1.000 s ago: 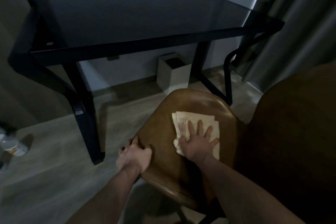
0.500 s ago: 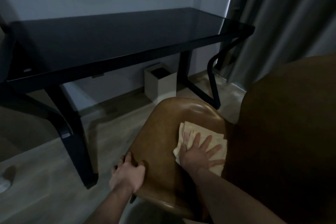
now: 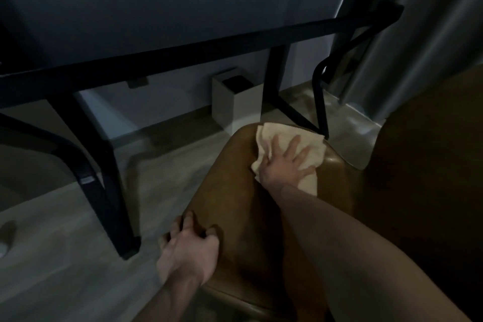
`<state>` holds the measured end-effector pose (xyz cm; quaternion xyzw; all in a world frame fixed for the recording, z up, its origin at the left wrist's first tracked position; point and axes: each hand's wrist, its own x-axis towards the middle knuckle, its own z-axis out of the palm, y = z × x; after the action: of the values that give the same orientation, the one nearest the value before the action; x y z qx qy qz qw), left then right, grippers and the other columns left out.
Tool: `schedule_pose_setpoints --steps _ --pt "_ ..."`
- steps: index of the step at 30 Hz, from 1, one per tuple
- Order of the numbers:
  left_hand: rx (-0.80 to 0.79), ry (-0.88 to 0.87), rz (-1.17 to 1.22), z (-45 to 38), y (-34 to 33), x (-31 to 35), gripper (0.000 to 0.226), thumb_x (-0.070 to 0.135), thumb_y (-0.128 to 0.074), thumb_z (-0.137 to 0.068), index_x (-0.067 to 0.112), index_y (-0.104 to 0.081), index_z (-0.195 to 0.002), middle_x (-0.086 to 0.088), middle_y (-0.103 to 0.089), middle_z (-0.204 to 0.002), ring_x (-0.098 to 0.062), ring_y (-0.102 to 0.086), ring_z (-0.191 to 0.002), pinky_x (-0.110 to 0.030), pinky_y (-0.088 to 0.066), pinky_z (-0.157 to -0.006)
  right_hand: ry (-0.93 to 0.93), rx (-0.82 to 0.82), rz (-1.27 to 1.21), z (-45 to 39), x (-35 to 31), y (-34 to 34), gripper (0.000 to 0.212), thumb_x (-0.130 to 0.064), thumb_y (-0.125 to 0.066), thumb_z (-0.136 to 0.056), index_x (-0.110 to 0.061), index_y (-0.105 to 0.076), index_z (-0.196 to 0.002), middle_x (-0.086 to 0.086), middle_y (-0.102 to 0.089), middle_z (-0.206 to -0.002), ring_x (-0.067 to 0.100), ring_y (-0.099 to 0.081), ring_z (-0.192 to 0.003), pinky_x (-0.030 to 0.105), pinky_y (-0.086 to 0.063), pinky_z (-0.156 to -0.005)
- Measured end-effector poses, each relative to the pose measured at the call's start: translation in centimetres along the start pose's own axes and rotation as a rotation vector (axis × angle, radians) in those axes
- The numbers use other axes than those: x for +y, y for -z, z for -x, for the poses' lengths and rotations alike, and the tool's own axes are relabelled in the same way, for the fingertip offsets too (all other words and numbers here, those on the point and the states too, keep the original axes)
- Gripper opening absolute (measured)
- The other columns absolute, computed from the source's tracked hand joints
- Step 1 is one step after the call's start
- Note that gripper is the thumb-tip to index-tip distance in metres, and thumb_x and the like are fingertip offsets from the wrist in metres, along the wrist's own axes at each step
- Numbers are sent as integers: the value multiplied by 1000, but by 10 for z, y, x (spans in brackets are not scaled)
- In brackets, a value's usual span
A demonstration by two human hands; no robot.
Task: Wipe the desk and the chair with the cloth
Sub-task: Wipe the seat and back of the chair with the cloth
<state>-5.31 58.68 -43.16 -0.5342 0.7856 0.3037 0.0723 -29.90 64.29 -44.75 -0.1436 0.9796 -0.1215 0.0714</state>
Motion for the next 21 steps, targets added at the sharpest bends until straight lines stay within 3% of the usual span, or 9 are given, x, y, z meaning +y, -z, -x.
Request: schedule_pose_setpoints --steps 4,8,16,21 --pt "6 12 20 4 3 1 78 64 -41 -94 38 -21 -165 9 -19 -173 -32 -26 -154 -44 -31 -120 278 -167 117 12 -37 -7 65 -56 -26 -107 -47 0 -166 2 20 -176 49 22 -157 83 0 -116" --pt "-12 13 33 7 5 2 80 65 -41 -93 37 -21 -166 8 -18 -173 -31 -26 -154 -43 -31 -120 364 -216 113 34 -39 -10 66 -60 -33 -104 -46 -14 -166 -4 11 -177 41 16 -160 76 2 -119" --pt "-28 12 27 12 10 3 80 65 -41 -94 36 -21 -166 5 -22 -172 -32 -30 -152 -42 -32 -119 152 -151 7 61 25 14 66 -57 -28 -108 -41 -5 -168 -3 10 -177 37 13 -161 70 1 -125" --pt "-35 -9 26 16 10 1 79 63 -41 -95 36 -21 -166 6 -20 -173 -34 -30 -151 -43 -33 -119 -108 -88 28 43 97 36 66 -58 -18 -109 -37 0 -169 -1 10 -178 38 9 -162 67 -2 -126"
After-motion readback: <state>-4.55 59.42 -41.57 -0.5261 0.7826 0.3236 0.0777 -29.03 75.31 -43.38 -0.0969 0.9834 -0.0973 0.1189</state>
